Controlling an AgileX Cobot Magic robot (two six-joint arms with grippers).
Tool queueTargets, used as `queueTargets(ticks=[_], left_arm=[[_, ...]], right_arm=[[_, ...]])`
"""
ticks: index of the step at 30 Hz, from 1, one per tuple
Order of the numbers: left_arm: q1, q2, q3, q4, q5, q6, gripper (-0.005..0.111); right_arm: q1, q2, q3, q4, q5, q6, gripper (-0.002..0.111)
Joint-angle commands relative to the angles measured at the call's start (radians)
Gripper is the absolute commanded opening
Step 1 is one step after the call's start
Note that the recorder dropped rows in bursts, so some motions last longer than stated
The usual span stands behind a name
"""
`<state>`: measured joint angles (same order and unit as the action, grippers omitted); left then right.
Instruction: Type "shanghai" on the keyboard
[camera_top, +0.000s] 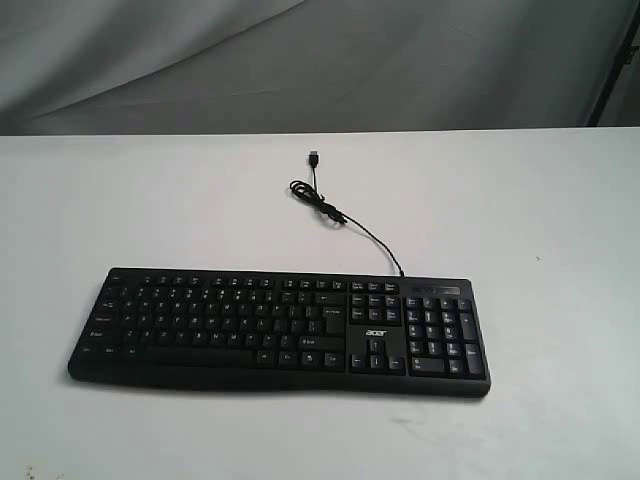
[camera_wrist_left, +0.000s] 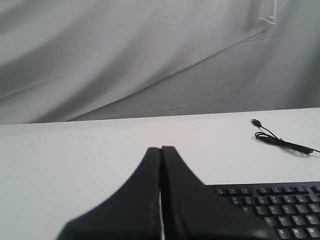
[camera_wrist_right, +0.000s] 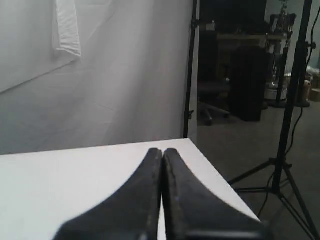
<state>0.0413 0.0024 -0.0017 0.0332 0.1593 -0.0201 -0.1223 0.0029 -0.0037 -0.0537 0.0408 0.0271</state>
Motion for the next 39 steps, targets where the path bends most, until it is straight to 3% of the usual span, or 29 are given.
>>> queueTargets(ticks=[1, 8, 13, 17, 21, 26, 30, 35, 39], left_arm=[[-0.006, -0.002, 0.002, 0.000, -0.006, -0.003, 0.000], [-0.006, -0.002, 0.002, 0.000, -0.006, -0.003, 0.000], [-0.006, -0.002, 0.002, 0.000, -0.006, -0.003, 0.000], [-0.006, -0.002, 0.002, 0.000, -0.006, -0.003, 0.000], [-0.006, -0.002, 0.002, 0.000, -0.006, -0.003, 0.000], [-0.006, -0.002, 0.002, 0.000, -0.006, -0.003, 0.000], [-0.006, -0.002, 0.002, 0.000, -0.006, -0.003, 0.000], [-0.006, -0.002, 0.002, 0.000, -0.006, -0.003, 0.000], [-0.006, -0.002, 0.002, 0.000, -0.006, -0.003, 0.000]], right_arm=[[-0.007, -0.003, 0.004, 0.005, -0.167, 0.021, 0.000], [-0.007, -0.003, 0.004, 0.162, -0.615, 0.245, 0.000], [-0.007, -0.003, -0.005, 0.002, -0.711, 0.518, 0.000], [-0.007, 0.094, -0.159, -0.256, -0.662, 0.700, 0.000], [-0.007, 0.345, -0.398, -0.579, -0.660, 0.941, 0.000], [-0.007, 0.707, -0.731, -1.027, -0.590, 0.950, 0.000], [-0.007, 0.979, -0.958, -1.211, -0.442, 1.000, 0.000], [-0.005, 1.247, -1.117, -1.472, -0.150, 1.030, 0.000], [0.022, 1.387, -1.133, -1.434, 0.050, 1.053, 0.000]])
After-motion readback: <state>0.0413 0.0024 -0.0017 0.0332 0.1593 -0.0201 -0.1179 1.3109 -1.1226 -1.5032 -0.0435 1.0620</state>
